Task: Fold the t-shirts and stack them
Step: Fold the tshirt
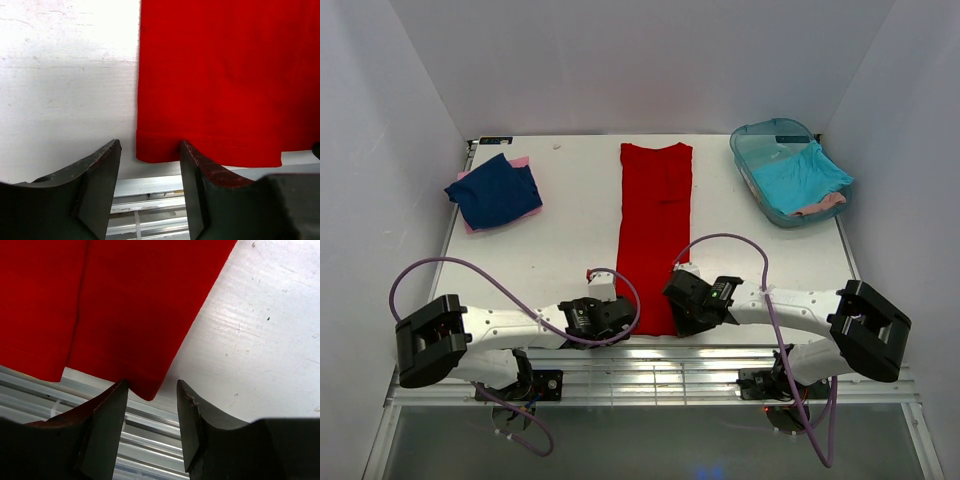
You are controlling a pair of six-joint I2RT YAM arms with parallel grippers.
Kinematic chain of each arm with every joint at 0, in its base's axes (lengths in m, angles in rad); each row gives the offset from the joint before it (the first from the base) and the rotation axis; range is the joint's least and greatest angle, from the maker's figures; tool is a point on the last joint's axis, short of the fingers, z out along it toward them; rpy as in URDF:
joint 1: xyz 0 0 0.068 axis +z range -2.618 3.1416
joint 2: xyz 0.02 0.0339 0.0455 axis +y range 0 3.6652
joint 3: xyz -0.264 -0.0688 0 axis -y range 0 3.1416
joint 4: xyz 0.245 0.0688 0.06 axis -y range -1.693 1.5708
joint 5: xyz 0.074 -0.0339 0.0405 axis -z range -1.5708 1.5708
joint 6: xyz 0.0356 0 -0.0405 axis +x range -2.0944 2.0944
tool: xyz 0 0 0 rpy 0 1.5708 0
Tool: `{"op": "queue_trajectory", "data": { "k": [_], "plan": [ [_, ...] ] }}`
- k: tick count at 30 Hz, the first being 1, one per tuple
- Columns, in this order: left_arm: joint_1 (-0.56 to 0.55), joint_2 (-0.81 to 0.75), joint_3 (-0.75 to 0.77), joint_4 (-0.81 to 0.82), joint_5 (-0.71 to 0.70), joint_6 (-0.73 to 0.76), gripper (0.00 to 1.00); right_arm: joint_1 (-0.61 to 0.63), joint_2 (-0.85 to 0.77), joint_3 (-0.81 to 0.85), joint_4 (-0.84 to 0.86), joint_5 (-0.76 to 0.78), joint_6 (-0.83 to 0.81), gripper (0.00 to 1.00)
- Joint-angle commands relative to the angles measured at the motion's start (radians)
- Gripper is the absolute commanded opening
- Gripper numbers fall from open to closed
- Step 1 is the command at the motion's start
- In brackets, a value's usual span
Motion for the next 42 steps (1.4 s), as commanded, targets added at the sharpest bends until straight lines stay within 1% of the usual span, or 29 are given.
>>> {"op": "queue_trajectory", "data": {
  "k": [1,3,4,7,8,9,10,13,14,16,17,18,21,24,26,30,32,35,39,42],
  "plan": [
    [-0.001,0.009,-0.007,0.004,0.015,-0.025,0.61,0.012,0.009,-0.023,0.033,-0.019,0.027,0.50],
    [-0.001,0.017,-0.007,0.009,0.023,-0.022,0.58,0.013,0.013,-0.028,0.039,-0.025,0.031,0.49],
    [-0.001,0.018,-0.009,0.013,0.024,-0.020,0.56,0.016,0.015,-0.029,0.042,-0.025,0.033,0.49],
    [-0.001,0.023,-0.010,0.015,0.027,-0.022,0.51,0.019,0.016,-0.031,0.043,-0.025,0.037,0.45],
    [-0.001,0.023,-0.012,0.016,0.029,-0.023,0.47,0.019,0.015,-0.035,0.048,-0.027,0.039,0.41],
    [-0.001,0.024,-0.014,0.018,0.029,-0.022,0.45,0.019,0.015,-0.039,0.051,-0.028,0.039,0.38],
    [-0.001,0.024,-0.014,0.019,0.032,-0.020,0.40,0.019,0.013,-0.043,0.060,-0.033,0.039,0.35],
    [-0.001,0.024,-0.014,0.022,0.038,-0.017,0.32,0.019,0.010,-0.055,0.077,-0.045,0.039,0.26],
    [-0.001,0.023,-0.014,0.024,0.041,-0.016,0.26,0.019,0.010,-0.058,0.082,-0.054,0.039,0.20],
    [-0.001,0.021,-0.017,0.032,0.046,-0.010,0.19,0.022,0.006,-0.065,0.091,-0.060,0.037,0.13],
    [-0.001,0.017,-0.017,0.038,0.053,-0.005,0.16,0.022,0.002,-0.065,0.089,-0.060,0.036,0.08],
    [-0.001,0.015,-0.012,0.047,0.056,0.001,0.10,0.027,-0.001,-0.060,0.076,-0.060,0.036,0.08],
    [-0.003,0.004,0.002,0.062,0.064,0.033,0.04,0.042,-0.025,-0.049,0.053,-0.031,0.031,0.08],
    [-0.001,0.003,0.052,0.067,0.035,0.073,0.03,0.041,-0.040,-0.031,0.030,0.019,0.024,0.08],
    [-0.001,0.007,0.103,0.071,0.010,0.108,0.02,0.041,-0.037,0.015,0.004,0.062,0.016,0.08],
    [0.016,0.035,0.163,0.071,-0.063,0.150,0.02,0.039,0.010,0.099,-0.015,0.127,-0.030,0.08],
    [0.051,0.041,0.172,0.087,-0.069,0.170,0.02,0.035,0.051,0.157,-0.029,0.171,-0.050,0.08],
    [0.112,0.040,0.160,0.160,-0.056,0.228,0.02,0.012,0.100,0.231,-0.044,0.228,-0.091,0.08],
    [0.212,0.061,0.152,0.272,-0.024,0.331,0.02,-0.046,0.154,0.306,-0.042,0.291,-0.153,0.08],
    [0.256,0.098,0.166,0.349,0.001,0.388,0.01,-0.098,0.194,0.358,-0.030,0.329,-0.214,0.08]
  ]
}}
